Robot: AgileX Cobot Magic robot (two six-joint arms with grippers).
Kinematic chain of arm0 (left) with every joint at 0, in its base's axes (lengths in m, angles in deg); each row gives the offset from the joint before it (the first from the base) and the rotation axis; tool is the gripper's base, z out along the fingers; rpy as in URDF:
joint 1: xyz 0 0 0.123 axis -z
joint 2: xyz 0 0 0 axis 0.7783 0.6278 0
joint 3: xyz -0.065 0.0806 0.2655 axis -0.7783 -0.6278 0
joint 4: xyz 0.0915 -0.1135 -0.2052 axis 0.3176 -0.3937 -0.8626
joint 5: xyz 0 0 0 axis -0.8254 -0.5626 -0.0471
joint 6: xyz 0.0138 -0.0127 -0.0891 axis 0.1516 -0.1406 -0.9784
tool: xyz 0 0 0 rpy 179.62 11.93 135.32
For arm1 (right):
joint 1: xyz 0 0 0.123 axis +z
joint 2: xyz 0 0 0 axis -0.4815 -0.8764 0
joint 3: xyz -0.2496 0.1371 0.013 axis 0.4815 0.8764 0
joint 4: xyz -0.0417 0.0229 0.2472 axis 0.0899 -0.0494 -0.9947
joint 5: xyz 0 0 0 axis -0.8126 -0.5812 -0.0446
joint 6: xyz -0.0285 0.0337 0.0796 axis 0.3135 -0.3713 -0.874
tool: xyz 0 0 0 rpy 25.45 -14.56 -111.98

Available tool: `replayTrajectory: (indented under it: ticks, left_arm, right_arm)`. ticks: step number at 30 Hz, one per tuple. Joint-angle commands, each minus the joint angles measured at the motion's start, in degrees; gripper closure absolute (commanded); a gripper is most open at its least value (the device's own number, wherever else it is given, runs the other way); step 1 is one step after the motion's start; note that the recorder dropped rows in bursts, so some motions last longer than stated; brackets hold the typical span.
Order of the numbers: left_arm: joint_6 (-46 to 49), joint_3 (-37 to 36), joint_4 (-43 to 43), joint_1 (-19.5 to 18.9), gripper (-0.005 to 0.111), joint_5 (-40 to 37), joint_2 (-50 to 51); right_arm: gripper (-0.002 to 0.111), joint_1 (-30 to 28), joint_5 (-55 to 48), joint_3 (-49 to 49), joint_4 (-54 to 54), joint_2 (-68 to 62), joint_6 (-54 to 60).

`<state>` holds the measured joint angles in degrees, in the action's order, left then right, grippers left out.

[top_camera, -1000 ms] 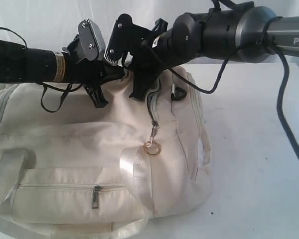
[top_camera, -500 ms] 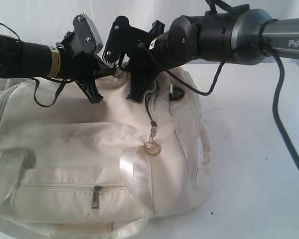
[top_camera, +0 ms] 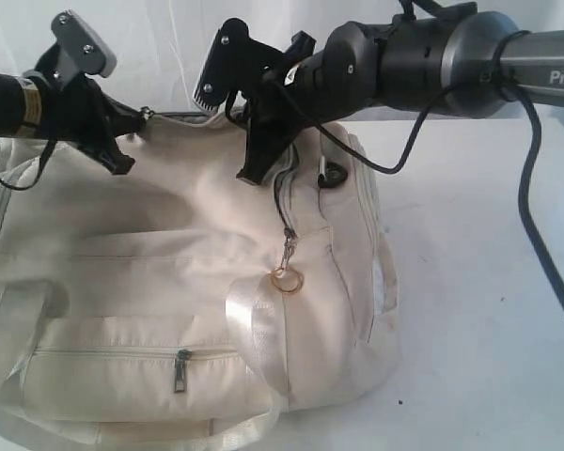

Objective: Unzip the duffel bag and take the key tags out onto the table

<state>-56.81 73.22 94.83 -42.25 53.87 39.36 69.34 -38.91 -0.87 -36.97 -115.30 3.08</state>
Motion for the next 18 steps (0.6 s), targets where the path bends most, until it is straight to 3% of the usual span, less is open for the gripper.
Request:
replayTrajectory:
  ticks: [1,8,18]
  left_arm:
    - [-7.2,-1.1,-0.2,-4.7,0.107,-6.7,-2.8]
    - [-17.1,-1.2,-0.2,-11.5,0.107,-5.4,-5.9]
    - [-34.6,-3.1,-0.2,-22.0,0.107,7.7,-11.7]
  right_arm:
    - [0.108,-1.3,0.5,-0.2,0.5,0.7,-0.4]
    - [0.108,-1.3,1.3,-0.2,0.5,0.7,-0.4]
    - [0.108,-1.3,3.9,-0.2,0.5,0.7,-1.7]
